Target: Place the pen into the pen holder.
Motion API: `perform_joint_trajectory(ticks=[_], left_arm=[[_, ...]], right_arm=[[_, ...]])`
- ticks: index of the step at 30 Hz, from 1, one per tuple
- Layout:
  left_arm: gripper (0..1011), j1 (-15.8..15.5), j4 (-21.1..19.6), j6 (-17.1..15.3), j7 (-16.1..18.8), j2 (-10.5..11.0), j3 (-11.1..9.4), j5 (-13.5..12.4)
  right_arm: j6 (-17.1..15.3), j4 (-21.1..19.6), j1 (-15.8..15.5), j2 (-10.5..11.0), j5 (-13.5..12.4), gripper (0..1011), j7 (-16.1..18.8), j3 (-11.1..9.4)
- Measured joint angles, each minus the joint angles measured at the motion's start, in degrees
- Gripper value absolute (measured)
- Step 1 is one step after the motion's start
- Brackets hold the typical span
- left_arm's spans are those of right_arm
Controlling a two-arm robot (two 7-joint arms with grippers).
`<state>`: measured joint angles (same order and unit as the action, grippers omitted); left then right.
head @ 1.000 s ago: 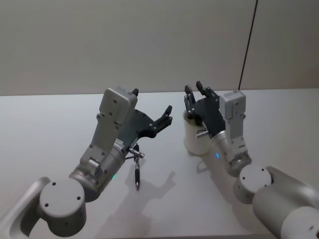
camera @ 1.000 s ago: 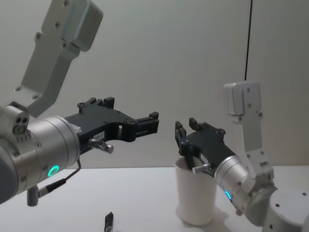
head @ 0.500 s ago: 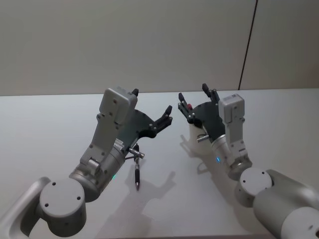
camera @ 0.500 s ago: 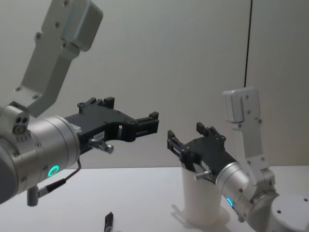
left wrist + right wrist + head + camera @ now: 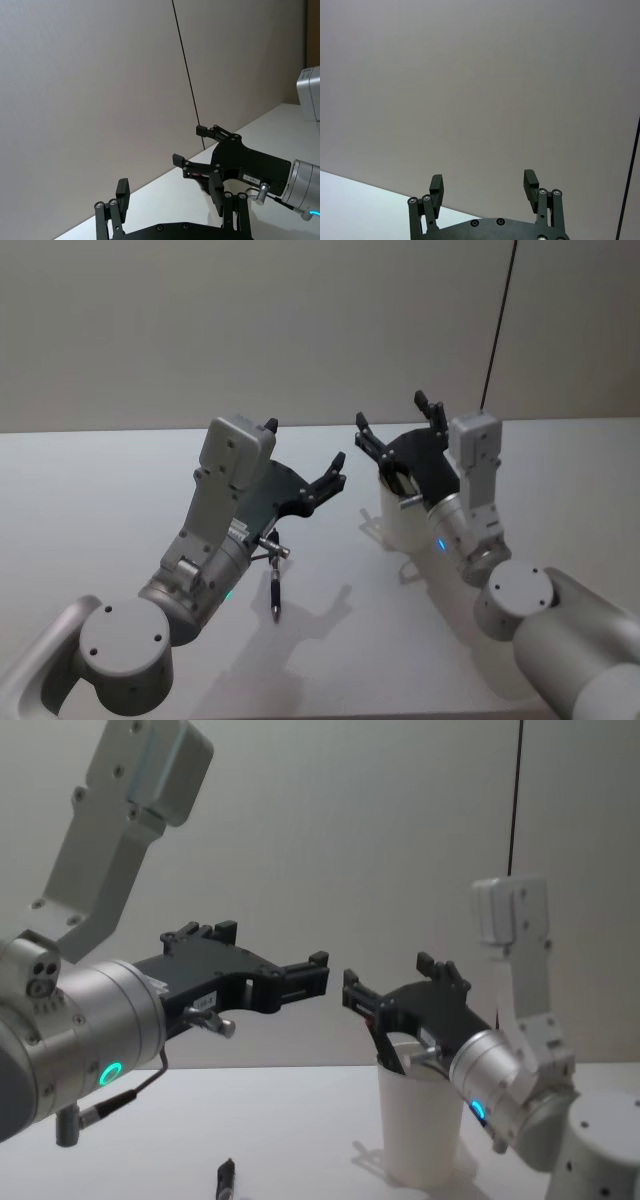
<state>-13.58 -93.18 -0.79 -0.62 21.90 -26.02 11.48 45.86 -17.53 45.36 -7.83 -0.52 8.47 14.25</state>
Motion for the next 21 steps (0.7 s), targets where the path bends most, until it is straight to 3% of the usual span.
perform_joint_trajectory(ticks=[2,3,6,12,21], left_arm=[[1004,0.0,0.0,0.0,0.0,0.0,0.0,0.0],[1004,0.0,0.0,0.0,0.0,0.0,0.0,0.0],[1004,0.0,0.0,0.0,0.0,0.0,0.0,0.0],[1004,0.0,0.0,0.0,0.0,0.0,0.0,0.0],[1004,0.0,0.0,0.0,0.0,0.0,0.0,0.0]], right_arm=[[-2.4,-3.8,-1.7,0.5,-0.4,1001,0.6,-0.2],[-5.0,-8.8,-3.9,1.1,-0.8,1001,1.3,-0.5],[-8.8,-14.1,-6.2,1.8,-1.5,1001,2.2,-0.9],[-18.2,-28.5,-12.4,4.1,-3.1,1001,4.5,-2.3],[-28.1,-41.5,-18.1,6.8,-4.5,1001,6.2,-4.2]])
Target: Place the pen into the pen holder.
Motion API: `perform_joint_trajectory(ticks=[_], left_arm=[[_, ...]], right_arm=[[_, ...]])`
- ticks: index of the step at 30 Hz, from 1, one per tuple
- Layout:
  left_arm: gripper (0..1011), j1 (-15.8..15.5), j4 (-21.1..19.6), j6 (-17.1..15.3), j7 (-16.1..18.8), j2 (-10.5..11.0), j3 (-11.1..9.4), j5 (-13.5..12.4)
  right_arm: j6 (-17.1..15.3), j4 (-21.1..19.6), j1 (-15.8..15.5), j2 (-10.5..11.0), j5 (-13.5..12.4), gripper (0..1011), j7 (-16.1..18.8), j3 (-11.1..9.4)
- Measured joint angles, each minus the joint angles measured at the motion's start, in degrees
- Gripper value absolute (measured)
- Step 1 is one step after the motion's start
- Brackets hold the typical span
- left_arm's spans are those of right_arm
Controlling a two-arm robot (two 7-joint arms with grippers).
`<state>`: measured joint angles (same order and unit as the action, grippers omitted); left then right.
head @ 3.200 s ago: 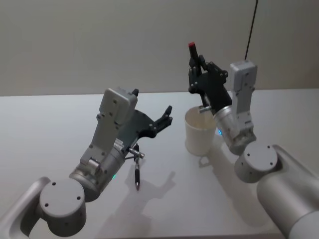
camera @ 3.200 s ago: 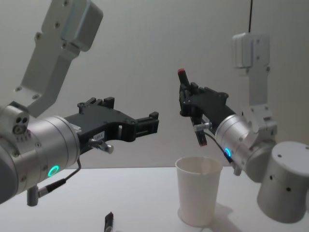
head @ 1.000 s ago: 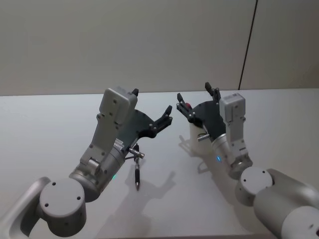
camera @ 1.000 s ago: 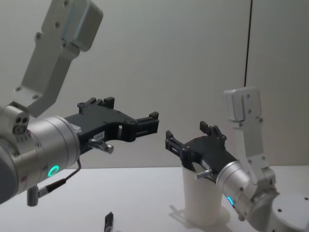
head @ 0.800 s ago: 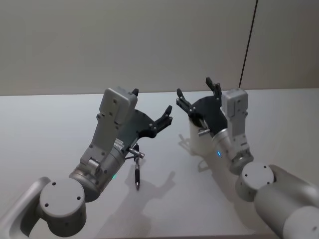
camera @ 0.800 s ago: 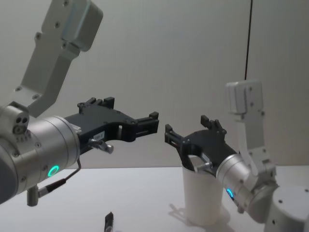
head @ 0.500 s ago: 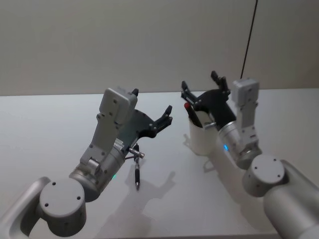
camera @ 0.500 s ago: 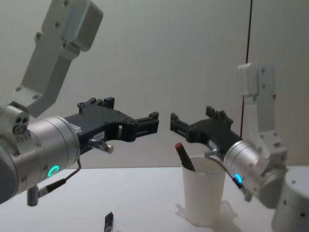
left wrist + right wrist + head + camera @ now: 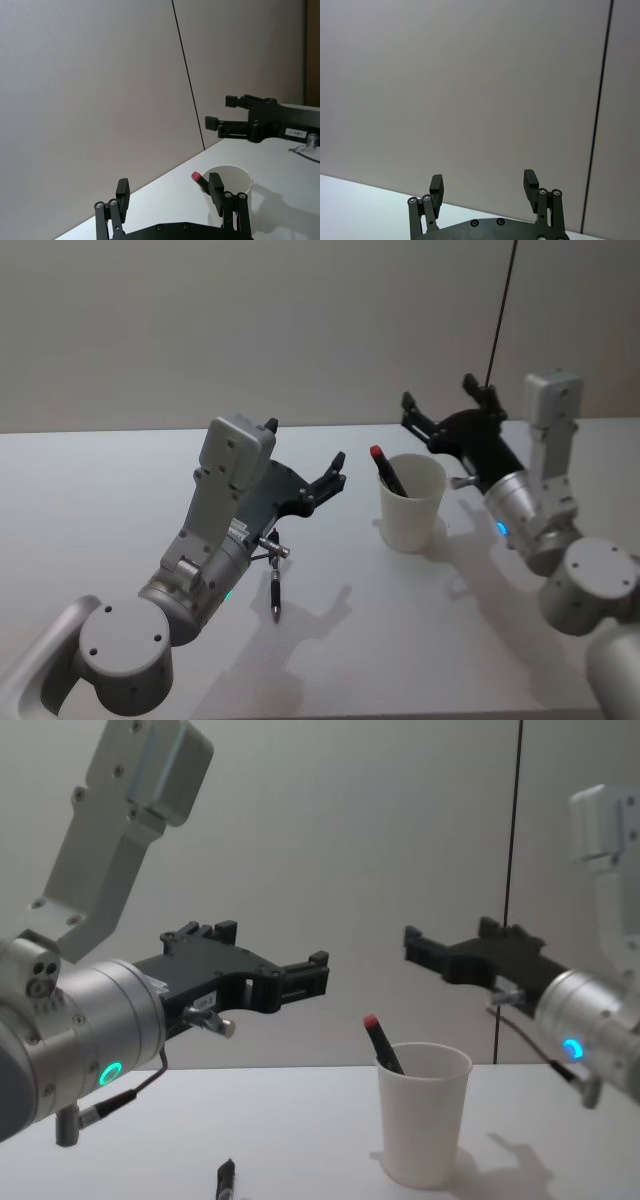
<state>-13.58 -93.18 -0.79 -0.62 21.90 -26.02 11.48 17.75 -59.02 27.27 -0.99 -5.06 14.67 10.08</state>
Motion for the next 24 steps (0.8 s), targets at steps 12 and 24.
perform_joint_trajectory(ticks=[12,24], left_arm=[[1004,0.0,0.0,0.0,0.0,0.0,0.0,0.0],[1004,0.0,0.0,0.0,0.0,0.0,0.0,0.0]], right_arm=[[-10.7,-13.1,-6.5,4.0,-0.7,1001,0.6,-2.9],[-17.3,-22.0,-12.6,7.8,0.2,1001,0.6,-5.5]])
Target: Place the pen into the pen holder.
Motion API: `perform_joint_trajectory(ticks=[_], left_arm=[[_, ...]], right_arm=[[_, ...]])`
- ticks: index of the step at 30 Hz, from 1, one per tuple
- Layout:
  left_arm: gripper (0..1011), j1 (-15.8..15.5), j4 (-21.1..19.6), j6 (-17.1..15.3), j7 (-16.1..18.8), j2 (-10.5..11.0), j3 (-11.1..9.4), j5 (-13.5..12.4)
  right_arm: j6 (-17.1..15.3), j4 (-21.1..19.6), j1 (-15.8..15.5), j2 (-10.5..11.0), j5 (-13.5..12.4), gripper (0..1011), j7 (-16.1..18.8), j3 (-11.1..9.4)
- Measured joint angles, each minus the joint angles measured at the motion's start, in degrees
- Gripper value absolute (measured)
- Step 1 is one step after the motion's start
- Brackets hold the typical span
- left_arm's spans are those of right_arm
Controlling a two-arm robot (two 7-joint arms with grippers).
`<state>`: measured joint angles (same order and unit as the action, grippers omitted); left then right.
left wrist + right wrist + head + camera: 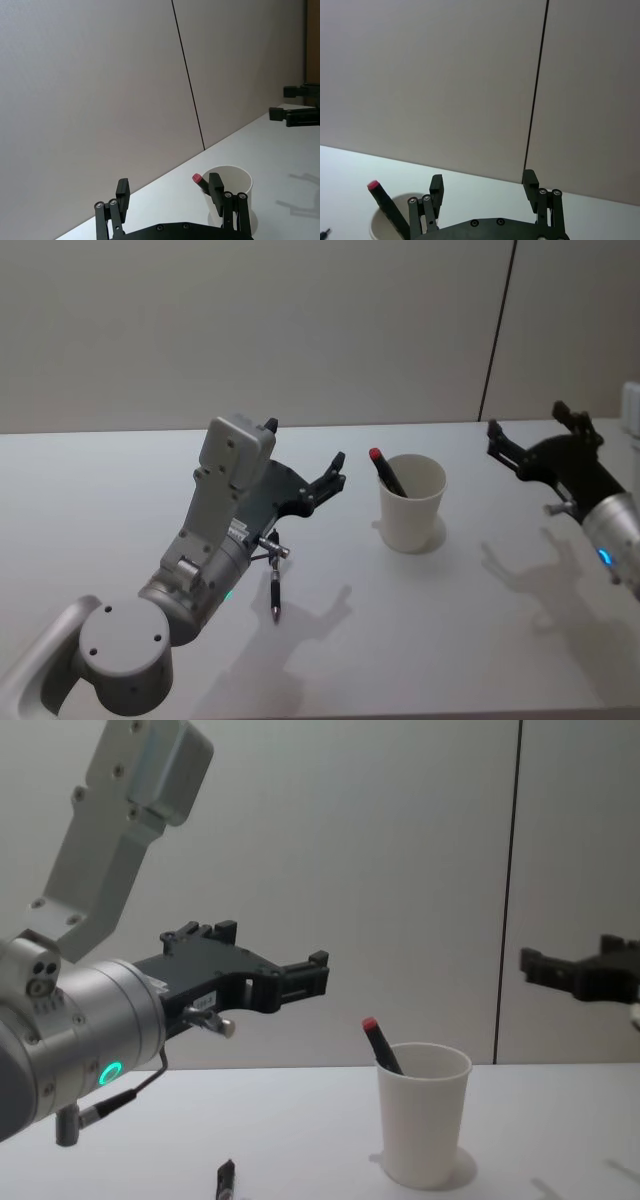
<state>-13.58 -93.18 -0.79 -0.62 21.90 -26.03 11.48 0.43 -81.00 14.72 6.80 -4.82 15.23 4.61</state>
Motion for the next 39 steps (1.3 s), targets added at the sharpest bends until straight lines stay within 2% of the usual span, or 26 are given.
perform_joint_trajectory(ticks=[8,18,39], left_arm=[[1004,0.0,0.0,0.0,0.0,0.0,0.0,0.0],[1004,0.0,0.0,0.0,0.0,0.0,0.0,0.0],[1004,0.0,0.0,-0.3,-0.1,0.0,0.0,-0.2]], right_arm=[[-2.5,-3.6,-3.6,2.1,0.6,1001,0.0,-1.4],[-4.1,-5.5,-6.3,3.9,1.4,1001,-0.1,-2.6],[-4.9,-6.3,-8.4,5.5,2.5,1001,-0.1,-3.6]])
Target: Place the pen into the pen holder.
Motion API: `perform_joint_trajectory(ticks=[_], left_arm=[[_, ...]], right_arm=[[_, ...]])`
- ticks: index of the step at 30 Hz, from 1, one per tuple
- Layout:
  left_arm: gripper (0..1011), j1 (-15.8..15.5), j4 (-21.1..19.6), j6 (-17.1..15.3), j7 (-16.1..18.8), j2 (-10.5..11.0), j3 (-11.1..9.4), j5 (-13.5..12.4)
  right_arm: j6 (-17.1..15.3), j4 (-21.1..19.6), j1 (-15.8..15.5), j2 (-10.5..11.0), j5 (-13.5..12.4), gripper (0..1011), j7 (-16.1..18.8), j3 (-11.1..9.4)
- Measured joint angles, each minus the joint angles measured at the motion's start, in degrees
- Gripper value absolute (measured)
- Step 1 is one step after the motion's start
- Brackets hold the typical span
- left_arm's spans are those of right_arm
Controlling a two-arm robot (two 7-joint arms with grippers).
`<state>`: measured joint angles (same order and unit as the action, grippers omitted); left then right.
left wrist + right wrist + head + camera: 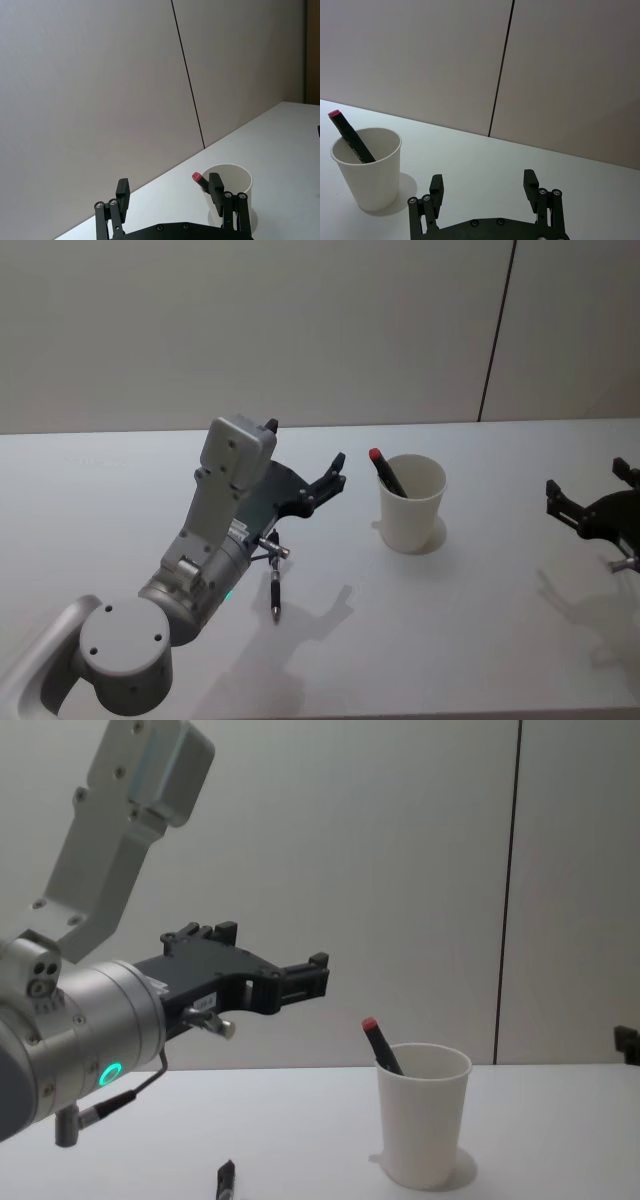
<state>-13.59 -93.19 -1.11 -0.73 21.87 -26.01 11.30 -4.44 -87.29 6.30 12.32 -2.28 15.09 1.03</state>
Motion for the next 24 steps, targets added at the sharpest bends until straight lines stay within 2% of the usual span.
perform_joint_trajectory(ticks=[5,14,16,19,24], left_arm=[[1004,0.0,-0.3,-1.4,-0.2,0.0,0.0,-0.4],[1004,0.3,-1.6,-6.6,-0.4,0.2,0.2,-0.2],[1004,0.7,-2.3,-8.7,0.1,0.4,0.3,0.4],[1004,1.1,-2.7,-10.2,0.5,0.5,0.5,1.2],[1004,2.2,-3.6,-13.4,2.4,0.7,0.8,3.9]], right_arm=[[-0.1,-0.1,-0.2,0.1,0.1,1001,0.0,-0.1],[-0.1,-0.1,-0.3,0.3,0.2,1001,0.0,-0.2],[-0.1,-0.1,-0.4,0.3,0.2,1001,0.0,-0.2],[-0.1,-0.1,-0.4,0.3,0.2,1002,0.0,-0.2],[-0.2,-0.2,-0.4,0.3,0.2,1002,0.0,-0.2]])
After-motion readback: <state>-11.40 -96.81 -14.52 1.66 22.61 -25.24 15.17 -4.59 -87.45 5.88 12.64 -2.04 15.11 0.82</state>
